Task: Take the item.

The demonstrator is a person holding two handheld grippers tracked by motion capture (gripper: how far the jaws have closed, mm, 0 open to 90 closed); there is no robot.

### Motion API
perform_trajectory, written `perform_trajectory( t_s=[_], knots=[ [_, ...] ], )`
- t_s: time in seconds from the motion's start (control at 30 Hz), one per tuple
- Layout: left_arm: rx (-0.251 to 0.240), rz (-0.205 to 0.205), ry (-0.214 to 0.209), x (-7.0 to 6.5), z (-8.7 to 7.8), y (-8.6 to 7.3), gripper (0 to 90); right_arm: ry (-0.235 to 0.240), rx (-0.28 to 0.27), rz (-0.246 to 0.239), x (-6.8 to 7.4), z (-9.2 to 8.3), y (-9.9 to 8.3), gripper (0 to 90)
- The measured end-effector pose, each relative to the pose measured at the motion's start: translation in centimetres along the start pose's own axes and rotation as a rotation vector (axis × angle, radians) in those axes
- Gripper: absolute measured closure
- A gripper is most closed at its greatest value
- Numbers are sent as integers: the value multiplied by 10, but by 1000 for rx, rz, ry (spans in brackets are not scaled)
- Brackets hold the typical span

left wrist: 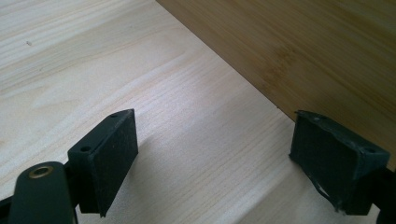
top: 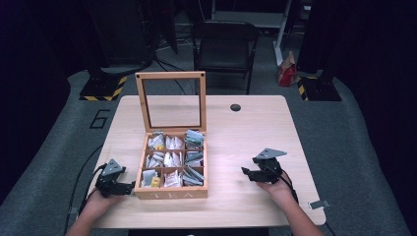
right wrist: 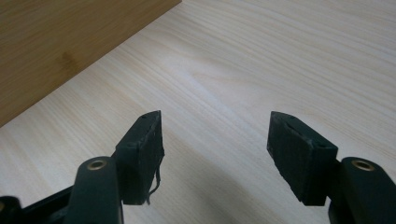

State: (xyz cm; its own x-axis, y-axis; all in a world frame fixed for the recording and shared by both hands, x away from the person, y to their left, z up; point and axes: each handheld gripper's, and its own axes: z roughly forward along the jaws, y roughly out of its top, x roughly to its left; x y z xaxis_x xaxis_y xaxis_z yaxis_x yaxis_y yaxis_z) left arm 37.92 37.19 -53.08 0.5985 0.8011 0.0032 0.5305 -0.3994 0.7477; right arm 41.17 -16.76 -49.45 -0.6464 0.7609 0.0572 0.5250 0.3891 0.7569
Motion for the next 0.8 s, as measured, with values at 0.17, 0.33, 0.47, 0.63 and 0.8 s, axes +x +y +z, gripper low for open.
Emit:
perform_trajectory(
  t_s=[0.17,0.33,0.47,0.63,0.8],
  knots=[
    [0,-1,0,0,0,0,145,34,-42,16,4,-7,8,327],
    [-1,-1,0,0,0,0,145,41,-64,37,5,-13,14,316],
    [0,0,0,0,0,0,145,36,-88,32,7,-17,19,266],
    [0,0,0,0,0,0,145,42,-71,4,14,-18,24,288],
    [-1,0,0,0,0,0,145,62,-60,-3,17,-19,27,330]
  ],
)
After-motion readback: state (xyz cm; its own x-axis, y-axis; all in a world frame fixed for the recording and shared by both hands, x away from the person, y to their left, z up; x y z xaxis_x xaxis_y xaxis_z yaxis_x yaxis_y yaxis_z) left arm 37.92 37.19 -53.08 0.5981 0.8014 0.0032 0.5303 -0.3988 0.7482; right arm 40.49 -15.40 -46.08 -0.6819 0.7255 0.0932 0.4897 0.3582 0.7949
